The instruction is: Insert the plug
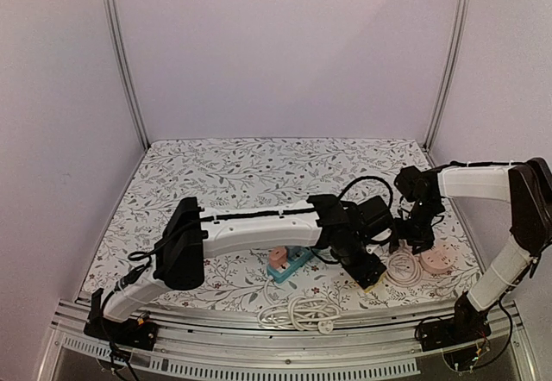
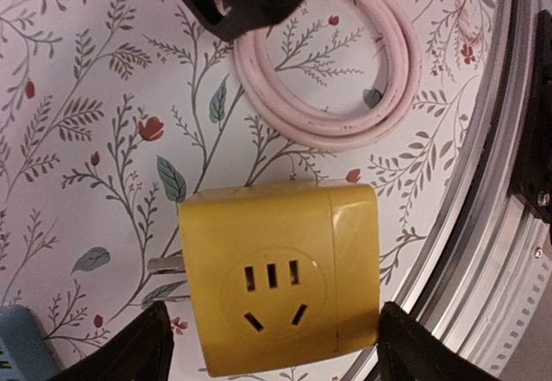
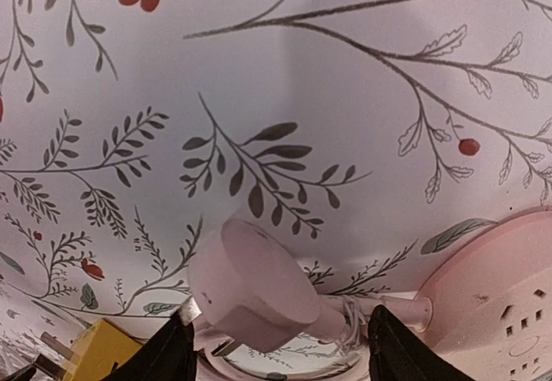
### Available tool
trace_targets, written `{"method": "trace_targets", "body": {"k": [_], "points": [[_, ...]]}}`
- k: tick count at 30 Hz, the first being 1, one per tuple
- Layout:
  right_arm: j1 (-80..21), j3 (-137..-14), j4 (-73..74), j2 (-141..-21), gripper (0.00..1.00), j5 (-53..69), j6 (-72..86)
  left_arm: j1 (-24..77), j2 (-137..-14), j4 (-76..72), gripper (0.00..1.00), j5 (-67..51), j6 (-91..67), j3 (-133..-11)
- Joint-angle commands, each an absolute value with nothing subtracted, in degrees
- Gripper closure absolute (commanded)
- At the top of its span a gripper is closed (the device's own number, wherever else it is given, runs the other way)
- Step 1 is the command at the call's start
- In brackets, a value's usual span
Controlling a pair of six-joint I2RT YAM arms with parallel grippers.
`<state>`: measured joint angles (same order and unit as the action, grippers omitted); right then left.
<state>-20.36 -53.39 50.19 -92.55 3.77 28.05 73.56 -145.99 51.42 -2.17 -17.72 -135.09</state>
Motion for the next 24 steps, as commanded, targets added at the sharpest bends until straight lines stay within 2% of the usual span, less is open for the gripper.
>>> {"method": "trace_targets", "body": {"k": [1, 5, 8, 12, 24], "points": [[-22.63, -52.45, 49.43, -96.59, 0.4, 6.18, 28.51, 74.44, -147.16, 50.01, 0.26, -1.8, -16.21, -135.82], [-23.01, -53.3, 49.48, -97.46, 0.53, 6.71, 28.51, 74.45, -145.67, 50.0, 0.48, -0.23, -15.07, -134.63], [-23.1, -55.05, 49.84, -97.47, 0.66, 6.89, 28.43, 74.44, -143.18, 49.52, 0.57, 1.8, -14.4, -132.51], [-23.24, -58.15, 50.44, -97.86, 0.73, 7.78, 28.04, 74.36, -139.16, 48.29, 0.62, 3.03, -14.11, -128.23], [-25.27, -74.75, 50.23, -105.67, 0.76, 11.49, 27.25, 72.33, -126.42, 45.65, 0.63, 4.04, -16.83, -115.1]]}}
